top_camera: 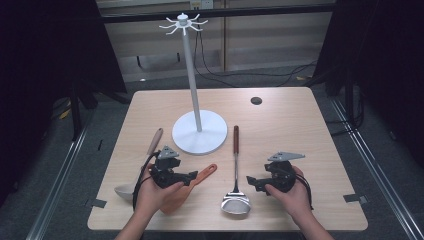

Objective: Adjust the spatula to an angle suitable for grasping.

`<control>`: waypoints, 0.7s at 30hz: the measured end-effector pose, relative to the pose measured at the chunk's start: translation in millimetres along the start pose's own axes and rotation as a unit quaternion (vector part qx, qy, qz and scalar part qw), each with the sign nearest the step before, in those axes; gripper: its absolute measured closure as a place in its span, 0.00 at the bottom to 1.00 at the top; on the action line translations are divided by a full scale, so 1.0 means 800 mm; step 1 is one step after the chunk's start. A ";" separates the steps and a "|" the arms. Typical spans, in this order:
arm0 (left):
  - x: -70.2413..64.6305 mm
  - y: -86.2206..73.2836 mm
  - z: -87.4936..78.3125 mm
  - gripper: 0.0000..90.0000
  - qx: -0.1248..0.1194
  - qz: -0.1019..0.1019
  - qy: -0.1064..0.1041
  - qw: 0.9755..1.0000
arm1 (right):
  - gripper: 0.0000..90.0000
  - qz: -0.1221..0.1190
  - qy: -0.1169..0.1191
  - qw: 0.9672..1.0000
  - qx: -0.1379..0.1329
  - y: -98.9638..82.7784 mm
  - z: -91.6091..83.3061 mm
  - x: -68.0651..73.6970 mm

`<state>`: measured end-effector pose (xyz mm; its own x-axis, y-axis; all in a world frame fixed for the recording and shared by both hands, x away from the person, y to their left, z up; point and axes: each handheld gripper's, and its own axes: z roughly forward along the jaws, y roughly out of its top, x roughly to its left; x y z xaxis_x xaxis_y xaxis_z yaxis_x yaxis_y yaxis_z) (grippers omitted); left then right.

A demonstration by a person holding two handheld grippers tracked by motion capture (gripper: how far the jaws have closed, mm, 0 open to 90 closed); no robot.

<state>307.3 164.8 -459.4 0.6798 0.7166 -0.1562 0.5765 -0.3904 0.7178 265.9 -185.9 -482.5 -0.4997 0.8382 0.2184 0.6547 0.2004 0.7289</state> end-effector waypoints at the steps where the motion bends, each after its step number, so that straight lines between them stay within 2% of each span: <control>1: 0.001 -0.003 -0.007 0.21 -0.002 0.003 0.007 1.000 | 0.16 -0.005 0.001 1.000 0.001 0.003 0.003 0.002; 3: 0.004 -0.007 -0.013 0.21 0.000 0.008 0.013 1.000 | 0.19 -0.011 0.001 1.000 0.006 0.009 0.009 0.008; 4: 0.004 -0.009 -0.014 0.21 -0.006 0.000 0.015 1.000 | 0.20 -0.010 -0.002 1.000 0.004 0.012 0.012 0.010; 5: 0.004 -0.009 -0.014 0.21 -0.006 0.000 0.015 1.000 | 0.20 -0.010 -0.002 1.000 0.004 0.012 0.012 0.010; 7: 0.005 -0.014 -0.015 0.21 -0.006 0.000 0.016 1.000 | 0.33 -0.019 -0.017 1.000 -0.005 0.017 0.016 0.016; 8: 0.006 -0.016 -0.016 0.21 0.008 0.019 0.015 1.000 | 0.34 -0.018 -0.027 0.999 -0.001 0.024 0.021 0.021; 10: 0.004 -0.018 -0.015 0.20 -0.001 0.012 0.019 1.000 | 0.35 -0.014 -0.028 0.999 0.005 0.026 0.022 0.024; 11: 0.006 -0.019 -0.017 0.19 0.005 0.019 0.018 1.000 | 0.39 -0.006 -0.015 1.000 0.024 0.030 0.028 0.030; 12: 0.008 -0.022 -0.018 0.19 -0.007 0.009 0.023 1.000 | 0.22 0.016 -0.020 0.998 0.049 0.031 0.032 0.032; 13: 0.008 -0.022 -0.018 0.18 -0.007 0.009 0.023 1.000 | 0.22 0.016 -0.020 0.998 0.049 0.031 0.032 0.032; 14: 0.010 -0.023 -0.020 0.18 -0.003 0.015 0.026 1.000 | 0.23 0.041 -0.040 0.996 0.074 0.032 0.036 0.034; 15: 0.011 -0.024 -0.021 0.18 -0.002 0.017 0.029 0.999 | 0.41 0.049 -0.025 0.995 0.085 0.034 0.039 0.035; 16: 0.011 -0.026 -0.022 0.17 -0.010 0.011 0.034 0.999 | 0.40 0.051 -0.028 0.994 0.088 0.035 0.040 0.035; 17: 0.011 -0.027 -0.024 0.17 -0.007 0.014 0.034 0.999 | 0.42 0.049 -0.048 0.994 0.089 0.039 0.042 0.037; 19: 0.012 -0.026 -0.028 0.17 -0.017 0.005 0.036 0.999 | 0.43 0.040 -0.061 0.994 0.083 0.043 0.044 0.037; 20: 0.012 -0.026 -0.030 0.17 -0.019 0.004 0.035 0.999 | 0.48 0.031 -0.071 0.993 0.084 0.047 0.046 0.038; 21: 0.012 -0.026 -0.033 0.17 -0.024 0.001 0.034 0.999 | 0.49 0.031 -0.070 0.993 0.088 0.049 0.048 0.039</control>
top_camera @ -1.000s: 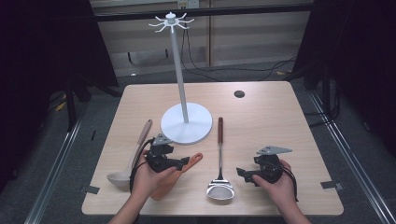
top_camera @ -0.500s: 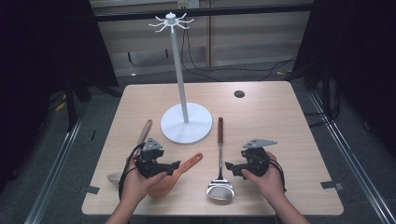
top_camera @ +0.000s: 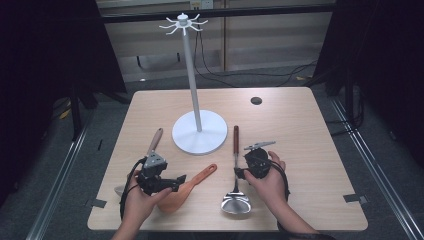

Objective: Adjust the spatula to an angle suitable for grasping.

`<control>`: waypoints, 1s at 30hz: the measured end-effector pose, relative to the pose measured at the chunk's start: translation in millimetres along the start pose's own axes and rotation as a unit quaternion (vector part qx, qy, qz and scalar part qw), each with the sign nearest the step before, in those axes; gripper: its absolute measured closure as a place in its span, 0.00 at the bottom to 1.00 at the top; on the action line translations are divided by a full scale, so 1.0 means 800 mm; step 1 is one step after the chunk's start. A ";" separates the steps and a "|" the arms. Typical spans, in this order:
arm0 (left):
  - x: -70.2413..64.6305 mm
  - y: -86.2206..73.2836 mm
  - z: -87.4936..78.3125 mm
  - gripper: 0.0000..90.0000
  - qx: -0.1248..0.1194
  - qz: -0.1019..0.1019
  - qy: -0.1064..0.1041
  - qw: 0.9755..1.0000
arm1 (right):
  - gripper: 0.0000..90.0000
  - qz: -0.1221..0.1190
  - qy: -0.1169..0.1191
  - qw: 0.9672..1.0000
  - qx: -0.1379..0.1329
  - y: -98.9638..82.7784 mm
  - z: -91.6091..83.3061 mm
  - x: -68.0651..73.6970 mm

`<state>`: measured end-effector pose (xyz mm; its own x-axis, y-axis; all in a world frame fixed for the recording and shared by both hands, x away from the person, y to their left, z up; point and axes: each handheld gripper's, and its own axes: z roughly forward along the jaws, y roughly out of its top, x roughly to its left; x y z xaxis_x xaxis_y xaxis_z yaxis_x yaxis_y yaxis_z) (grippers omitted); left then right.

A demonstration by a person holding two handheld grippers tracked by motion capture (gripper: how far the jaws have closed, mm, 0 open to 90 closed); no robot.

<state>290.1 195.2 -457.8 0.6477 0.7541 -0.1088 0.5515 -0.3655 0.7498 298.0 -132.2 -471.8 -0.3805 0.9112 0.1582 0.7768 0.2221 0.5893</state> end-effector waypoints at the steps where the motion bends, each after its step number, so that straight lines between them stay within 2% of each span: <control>1: 0.000 0.000 -0.002 0.17 -0.002 -0.001 0.000 1.000 | 0.50 0.001 -0.005 1.000 0.006 0.004 0.002 0.002; 2: 0.000 0.000 -0.002 0.17 -0.001 -0.001 -0.002 1.000 | 0.57 -0.004 -0.015 1.000 0.008 0.008 0.003 0.004; 3: -0.002 -0.001 -0.002 0.17 -0.007 -0.009 -0.003 1.000 | 0.58 0.000 -0.022 1.000 0.001 0.015 0.006 0.008; 4: -0.002 -0.002 -0.003 0.17 -0.004 -0.008 -0.006 1.000 | 0.58 0.000 -0.022 1.000 0.001 0.015 0.006 0.008; 5: -0.002 -0.002 -0.003 0.17 -0.002 -0.007 -0.005 1.000 | 0.62 0.013 -0.026 0.999 0.017 0.025 0.008 0.012; 6: -0.002 -0.002 -0.003 0.17 -0.002 -0.007 -0.005 1.000 | 0.62 0.013 -0.026 0.999 0.017 0.025 0.008 0.012; 9: -0.001 -0.003 -0.001 0.17 0.000 -0.010 -0.009 1.000 | 0.59 0.018 -0.036 0.998 0.039 0.037 0.016 0.019; 10: -0.002 -0.003 0.000 0.17 -0.002 -0.013 -0.011 1.000 | 0.64 0.018 -0.040 0.998 0.049 0.041 0.020 0.022; 11: -0.002 -0.003 0.000 0.17 0.001 -0.010 -0.010 1.000 | 0.65 0.026 -0.043 0.997 0.054 0.044 0.023 0.023; 12: -0.002 -0.003 0.000 0.17 0.001 -0.008 -0.012 1.000 | 0.65 0.041 -0.050 0.995 0.073 0.047 0.025 0.023; 13: -0.002 -0.003 0.001 0.17 0.002 -0.008 -0.013 1.000 | 0.66 0.044 -0.055 0.994 0.078 0.051 0.030 0.022; 14: -0.002 -0.003 0.000 0.17 0.002 -0.010 -0.012 1.000 | 0.71 0.048 -0.062 0.993 0.086 0.055 0.037 0.019; 17: -0.002 -0.003 -0.001 0.17 0.001 -0.010 -0.013 1.000 | 0.74 0.060 -0.062 0.991 0.100 0.060 0.044 0.015; 19: -0.001 -0.003 0.000 0.17 0.002 -0.009 -0.013 1.000 | 0.74 0.060 -0.076 0.990 0.103 0.063 0.049 0.012; 20: -0.001 -0.003 0.001 0.17 0.002 -0.010 -0.014 1.000 | 0.74 0.062 -0.075 0.990 0.103 0.063 0.051 0.010; 23: 0.000 -0.002 0.002 0.17 0.002 -0.010 -0.014 1.000 | 0.81 0.090 -0.064 0.988 0.109 0.065 0.057 0.009; 30: -0.006 0.003 0.008 0.17 0.006 -0.002 -0.025 1.000 | 0.87 0.119 -0.075 0.984 0.109 0.070 0.061 0.006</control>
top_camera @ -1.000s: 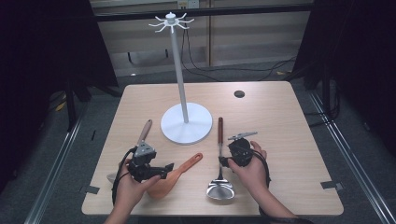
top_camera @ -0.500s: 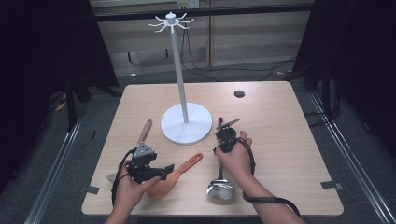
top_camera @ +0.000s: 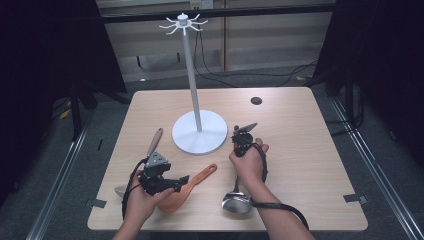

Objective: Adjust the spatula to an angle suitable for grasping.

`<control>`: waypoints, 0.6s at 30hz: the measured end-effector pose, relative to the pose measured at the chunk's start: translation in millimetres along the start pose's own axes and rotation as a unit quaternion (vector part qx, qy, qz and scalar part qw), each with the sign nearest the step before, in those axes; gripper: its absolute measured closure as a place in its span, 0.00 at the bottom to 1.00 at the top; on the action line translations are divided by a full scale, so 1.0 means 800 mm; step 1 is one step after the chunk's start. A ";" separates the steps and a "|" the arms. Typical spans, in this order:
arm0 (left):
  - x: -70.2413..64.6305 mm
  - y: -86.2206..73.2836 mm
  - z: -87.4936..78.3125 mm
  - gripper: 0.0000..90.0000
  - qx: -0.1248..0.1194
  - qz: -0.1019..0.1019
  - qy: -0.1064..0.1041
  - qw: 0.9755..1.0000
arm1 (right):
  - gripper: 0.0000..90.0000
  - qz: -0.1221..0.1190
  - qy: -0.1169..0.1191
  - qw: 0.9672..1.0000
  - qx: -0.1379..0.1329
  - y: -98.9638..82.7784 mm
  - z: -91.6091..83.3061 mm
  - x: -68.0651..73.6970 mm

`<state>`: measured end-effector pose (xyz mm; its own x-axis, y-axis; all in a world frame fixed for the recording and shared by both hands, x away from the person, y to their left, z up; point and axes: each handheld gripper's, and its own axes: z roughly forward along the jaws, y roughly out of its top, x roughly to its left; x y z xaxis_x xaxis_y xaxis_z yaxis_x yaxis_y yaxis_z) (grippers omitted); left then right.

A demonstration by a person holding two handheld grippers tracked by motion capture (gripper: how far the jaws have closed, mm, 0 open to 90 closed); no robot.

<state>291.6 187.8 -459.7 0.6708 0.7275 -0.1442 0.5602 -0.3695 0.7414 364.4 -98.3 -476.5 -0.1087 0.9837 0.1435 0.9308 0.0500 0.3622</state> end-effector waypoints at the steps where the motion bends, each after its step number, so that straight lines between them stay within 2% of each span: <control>1: 0.000 0.001 0.001 0.17 0.002 0.004 -0.003 1.000 | 0.88 0.007 0.000 1.000 0.000 0.000 0.000 -0.001; 3: -0.003 0.001 0.004 0.17 0.002 0.002 -0.003 1.000 | 0.89 0.021 0.002 1.000 -0.002 0.000 0.000 -0.002; 4: -0.002 0.002 0.004 0.17 0.011 0.014 -0.006 1.000 | 0.89 0.023 0.002 1.000 -0.003 -0.001 0.000 -0.003; 6: -0.006 0.002 0.005 0.18 0.006 0.005 -0.007 1.000 | 0.90 0.026 -0.003 1.000 -0.005 -0.002 -0.001 -0.004; 8: -0.007 0.004 0.006 0.18 0.005 0.014 -0.009 1.000 | 0.91 -0.003 -0.035 0.999 -0.014 -0.003 0.000 -0.001; 9: -0.007 0.005 0.006 0.18 0.004 0.012 -0.009 1.000 | 0.92 -0.007 -0.049 0.999 -0.016 -0.003 0.000 0.001; 10: -0.008 0.006 0.006 0.18 0.003 0.013 -0.006 1.000 | 0.93 -0.009 -0.054 0.998 -0.017 -0.003 0.000 0.001; 11: -0.007 0.007 0.006 0.18 0.007 0.021 -0.010 1.000 | 0.93 -0.006 -0.053 0.998 -0.015 -0.003 0.000 0.001; 12: -0.009 0.007 0.007 0.18 0.001 0.013 -0.009 1.000 | 0.94 -0.004 -0.053 0.998 -0.014 -0.002 0.000 0.000; 15: -0.009 0.009 0.009 0.18 0.003 0.015 -0.013 1.000 | 0.95 0.003 -0.044 0.999 -0.018 -0.003 -0.001 -0.005; 18: -0.009 0.010 0.011 0.18 0.002 0.015 -0.013 1.000 | 0.95 -0.002 -0.039 0.999 -0.025 -0.006 -0.001 -0.010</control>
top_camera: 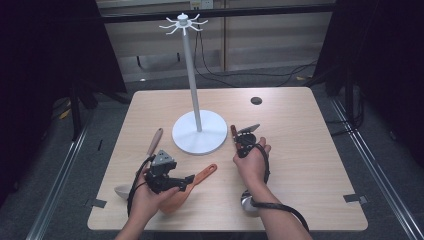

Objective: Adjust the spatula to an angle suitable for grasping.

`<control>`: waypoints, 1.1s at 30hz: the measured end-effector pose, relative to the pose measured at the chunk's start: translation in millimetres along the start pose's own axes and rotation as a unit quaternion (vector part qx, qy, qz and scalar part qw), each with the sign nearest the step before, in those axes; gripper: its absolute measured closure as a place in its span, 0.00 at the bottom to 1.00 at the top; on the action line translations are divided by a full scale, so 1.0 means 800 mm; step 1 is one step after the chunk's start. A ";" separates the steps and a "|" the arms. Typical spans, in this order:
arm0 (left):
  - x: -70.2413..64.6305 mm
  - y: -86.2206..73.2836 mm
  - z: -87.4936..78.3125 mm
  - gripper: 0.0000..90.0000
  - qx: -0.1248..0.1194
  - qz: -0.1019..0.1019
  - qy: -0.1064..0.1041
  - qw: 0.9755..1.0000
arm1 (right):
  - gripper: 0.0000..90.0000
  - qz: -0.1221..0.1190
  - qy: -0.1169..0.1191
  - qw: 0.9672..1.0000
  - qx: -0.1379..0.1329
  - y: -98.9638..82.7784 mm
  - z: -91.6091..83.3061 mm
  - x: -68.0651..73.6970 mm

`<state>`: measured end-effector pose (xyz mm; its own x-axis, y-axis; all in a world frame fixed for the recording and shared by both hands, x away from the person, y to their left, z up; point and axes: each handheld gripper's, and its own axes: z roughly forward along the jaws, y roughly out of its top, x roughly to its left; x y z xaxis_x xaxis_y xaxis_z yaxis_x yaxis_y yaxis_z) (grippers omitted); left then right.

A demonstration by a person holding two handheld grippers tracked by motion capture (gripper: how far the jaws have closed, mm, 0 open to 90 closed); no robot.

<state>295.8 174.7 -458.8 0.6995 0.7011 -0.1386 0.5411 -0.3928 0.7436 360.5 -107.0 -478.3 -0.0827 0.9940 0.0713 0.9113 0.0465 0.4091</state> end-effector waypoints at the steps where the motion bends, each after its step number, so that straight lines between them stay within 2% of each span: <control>1: 0.001 0.000 0.000 0.18 0.000 0.001 -0.001 1.000 | 0.95 0.002 0.002 1.000 -0.003 -0.001 0.000 -0.003; 4: 0.002 0.002 0.000 0.18 0.002 0.006 0.002 1.000 | 0.95 0.015 0.020 1.000 -0.017 -0.004 -0.004 -0.014; 6: 0.001 0.002 0.001 0.18 -0.004 0.000 0.003 1.000 | 0.95 0.015 0.032 0.999 -0.032 -0.005 -0.009 -0.019; 9: 0.003 0.004 0.001 0.18 0.002 0.008 0.000 1.000 | 0.95 0.012 0.048 0.997 -0.051 -0.006 -0.021 -0.023; 13: 0.002 0.003 0.002 0.18 0.001 0.002 0.000 1.000 | 0.95 0.001 0.064 0.994 -0.086 -0.008 -0.038 -0.028; 16: 0.002 0.004 0.002 0.18 0.004 0.007 0.001 1.000 | 0.95 -0.003 0.077 0.992 -0.104 -0.011 -0.048 -0.027; 17: 0.000 0.004 0.003 0.18 -0.003 0.001 0.001 1.000 | 0.95 -0.010 0.079 0.990 -0.113 -0.012 -0.050 -0.028; 22: 0.000 0.005 0.002 0.18 -0.001 0.006 0.001 1.000 | 0.95 -0.017 0.095 0.985 -0.145 -0.013 -0.066 -0.024; 26: 0.002 0.005 0.001 0.18 -0.002 0.005 0.002 1.000 | 0.95 -0.034 0.099 0.978 -0.182 -0.010 -0.077 -0.022; 33: 0.002 0.005 0.000 0.18 -0.007 0.004 0.001 1.000 | 0.96 -0.043 0.116 0.967 -0.224 -0.011 -0.093 -0.010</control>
<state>299.3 174.0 -456.2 0.7031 0.6986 -0.1322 0.5294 -0.3903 0.7533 323.2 -122.7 -414.8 -0.2857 0.9371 0.2004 0.6352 0.0286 0.7718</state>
